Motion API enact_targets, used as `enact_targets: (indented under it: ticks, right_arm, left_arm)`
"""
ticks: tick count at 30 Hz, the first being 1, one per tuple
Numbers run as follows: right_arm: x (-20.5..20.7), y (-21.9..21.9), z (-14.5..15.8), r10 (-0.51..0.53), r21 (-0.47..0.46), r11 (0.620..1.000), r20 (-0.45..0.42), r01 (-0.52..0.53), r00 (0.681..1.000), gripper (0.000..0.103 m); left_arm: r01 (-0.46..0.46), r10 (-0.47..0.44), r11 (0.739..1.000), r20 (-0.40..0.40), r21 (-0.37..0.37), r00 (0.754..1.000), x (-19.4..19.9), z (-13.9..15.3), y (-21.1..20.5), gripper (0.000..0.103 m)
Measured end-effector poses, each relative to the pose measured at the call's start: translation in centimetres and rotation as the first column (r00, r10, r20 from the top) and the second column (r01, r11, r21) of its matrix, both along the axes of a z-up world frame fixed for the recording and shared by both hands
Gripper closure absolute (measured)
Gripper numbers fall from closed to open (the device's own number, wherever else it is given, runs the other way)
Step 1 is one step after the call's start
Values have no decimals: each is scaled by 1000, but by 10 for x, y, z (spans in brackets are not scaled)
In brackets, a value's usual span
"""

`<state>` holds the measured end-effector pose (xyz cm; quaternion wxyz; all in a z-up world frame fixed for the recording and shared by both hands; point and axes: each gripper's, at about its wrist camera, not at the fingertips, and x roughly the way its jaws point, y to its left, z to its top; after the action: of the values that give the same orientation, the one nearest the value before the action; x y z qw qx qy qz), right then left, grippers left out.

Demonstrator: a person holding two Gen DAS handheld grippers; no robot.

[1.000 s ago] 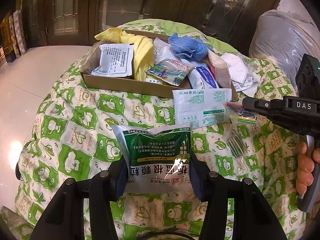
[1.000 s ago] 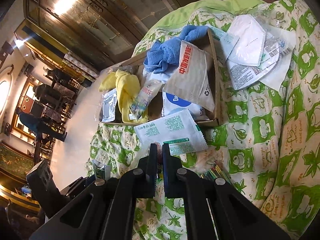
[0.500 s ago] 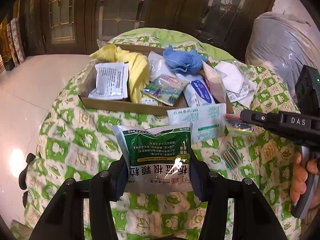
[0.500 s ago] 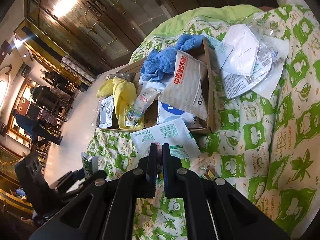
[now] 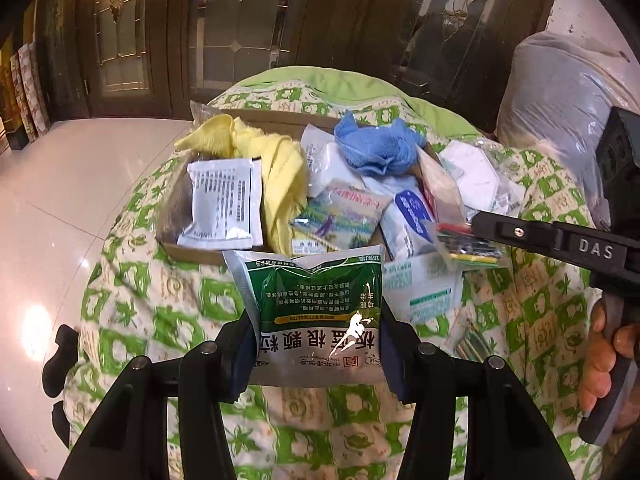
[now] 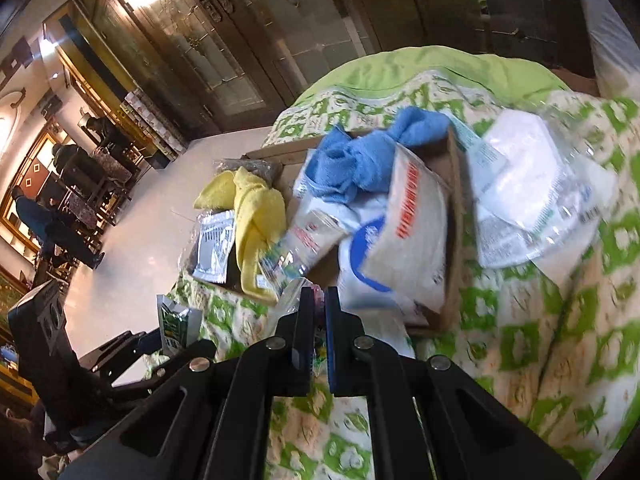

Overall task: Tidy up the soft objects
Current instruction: 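Lift the green sachet and carry it toward the box with left tool, then lower the green sachet into the box and open left tool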

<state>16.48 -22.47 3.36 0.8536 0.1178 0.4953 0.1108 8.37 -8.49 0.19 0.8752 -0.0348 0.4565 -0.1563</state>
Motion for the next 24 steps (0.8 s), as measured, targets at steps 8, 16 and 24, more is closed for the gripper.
enact_targets:
  ticks: [8,16,24]
  right_arm:
    - [33,26,-26,32,-50,998,-47,-34,998,98]
    - [45,22,-45,26,-88,996,-90,-34,996,98]
    - [49,18,-51,13,-65,998,-105,-20,994,98]
  left_arm:
    - [0,0,1000,-6,15,1000,17,-1,7,47]
    - [2,-3,1000,20,18,1000,46,8,8,47]
    - [29,-32,998,63,57,998,90,23,-8,47]
